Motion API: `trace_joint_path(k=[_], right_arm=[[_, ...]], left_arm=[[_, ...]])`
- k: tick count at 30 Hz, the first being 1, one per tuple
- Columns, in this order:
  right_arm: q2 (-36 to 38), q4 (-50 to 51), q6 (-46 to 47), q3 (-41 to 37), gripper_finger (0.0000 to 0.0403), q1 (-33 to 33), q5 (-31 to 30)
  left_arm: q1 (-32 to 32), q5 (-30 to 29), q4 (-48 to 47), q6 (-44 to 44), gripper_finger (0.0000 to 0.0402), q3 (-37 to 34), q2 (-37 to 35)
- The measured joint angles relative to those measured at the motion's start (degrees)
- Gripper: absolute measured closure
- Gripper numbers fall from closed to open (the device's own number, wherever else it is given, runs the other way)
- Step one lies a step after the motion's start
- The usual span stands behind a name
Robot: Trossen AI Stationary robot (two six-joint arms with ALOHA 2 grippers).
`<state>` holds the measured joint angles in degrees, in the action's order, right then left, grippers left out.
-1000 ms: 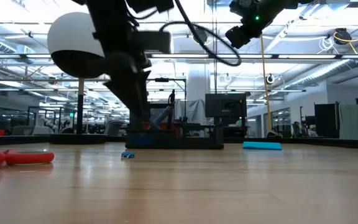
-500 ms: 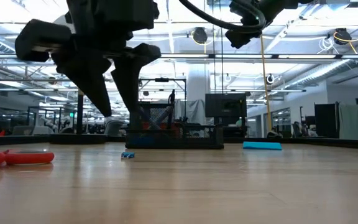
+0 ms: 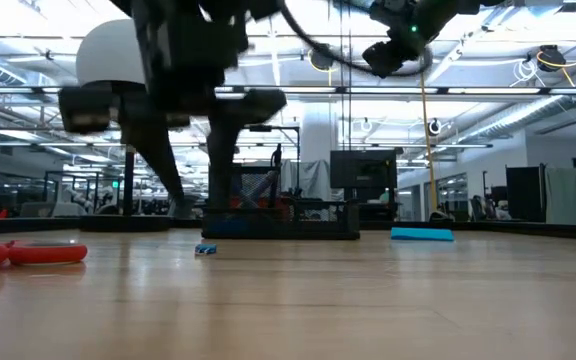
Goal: Pick and place office supplies into organizer
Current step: Put the blue binder clip into the black desk organizer
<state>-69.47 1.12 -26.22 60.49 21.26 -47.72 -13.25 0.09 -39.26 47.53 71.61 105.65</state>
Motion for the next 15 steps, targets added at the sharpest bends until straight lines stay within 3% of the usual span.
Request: trace_joint_path(k=[9,15], right_arm=[[0.0,0.0,0.0,0.0,0.0318,0.0,0.0],[0.0,0.0,0.0,0.0,0.0318,0.0,0.0]], left_arm=[[0.0,-2.9,0.1,13.5,0.0234,0.0,2.7],[0.1,-3.1,2.4,17.6,0.0243,0.0,2.7]])
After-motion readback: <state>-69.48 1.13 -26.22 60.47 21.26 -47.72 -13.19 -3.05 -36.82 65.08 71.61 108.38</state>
